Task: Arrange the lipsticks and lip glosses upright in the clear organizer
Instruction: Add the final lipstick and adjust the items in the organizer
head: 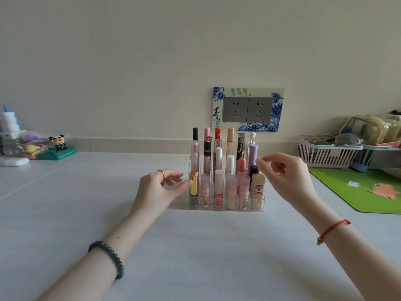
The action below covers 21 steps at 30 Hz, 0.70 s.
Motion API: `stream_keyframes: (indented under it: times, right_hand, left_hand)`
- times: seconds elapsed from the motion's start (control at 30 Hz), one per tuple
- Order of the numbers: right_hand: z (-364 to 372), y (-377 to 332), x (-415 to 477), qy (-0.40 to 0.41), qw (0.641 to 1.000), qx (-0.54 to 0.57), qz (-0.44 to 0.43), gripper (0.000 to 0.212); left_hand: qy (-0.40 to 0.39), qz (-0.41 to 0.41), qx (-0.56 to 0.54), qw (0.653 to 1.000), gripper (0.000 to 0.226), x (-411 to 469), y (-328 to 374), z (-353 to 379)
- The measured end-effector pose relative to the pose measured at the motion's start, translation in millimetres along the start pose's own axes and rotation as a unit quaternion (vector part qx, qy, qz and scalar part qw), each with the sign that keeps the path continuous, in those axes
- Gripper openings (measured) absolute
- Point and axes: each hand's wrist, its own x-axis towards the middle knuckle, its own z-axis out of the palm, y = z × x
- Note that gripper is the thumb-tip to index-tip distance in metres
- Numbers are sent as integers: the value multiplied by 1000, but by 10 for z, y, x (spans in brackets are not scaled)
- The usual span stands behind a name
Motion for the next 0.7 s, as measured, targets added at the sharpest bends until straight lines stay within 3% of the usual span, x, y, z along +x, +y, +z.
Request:
stream_keyframes:
  times: [0.2, 0.53, 0.7]
  right_hand:
    - [-26, 147, -54, -14, 999, 24, 39, 12]
    - [-1, 118, -107, -56, 998, -21, 25, 5]
    - [34, 50, -127, -72, 995, -67, -7, 16]
  left_hand:
    - [-13, 1, 6, 1000, 23, -24, 49, 27]
    - [-16, -4, -22, 1000, 15, -48, 100, 85]
    - [-22, -3, -15, 1000, 18, -57, 107, 98]
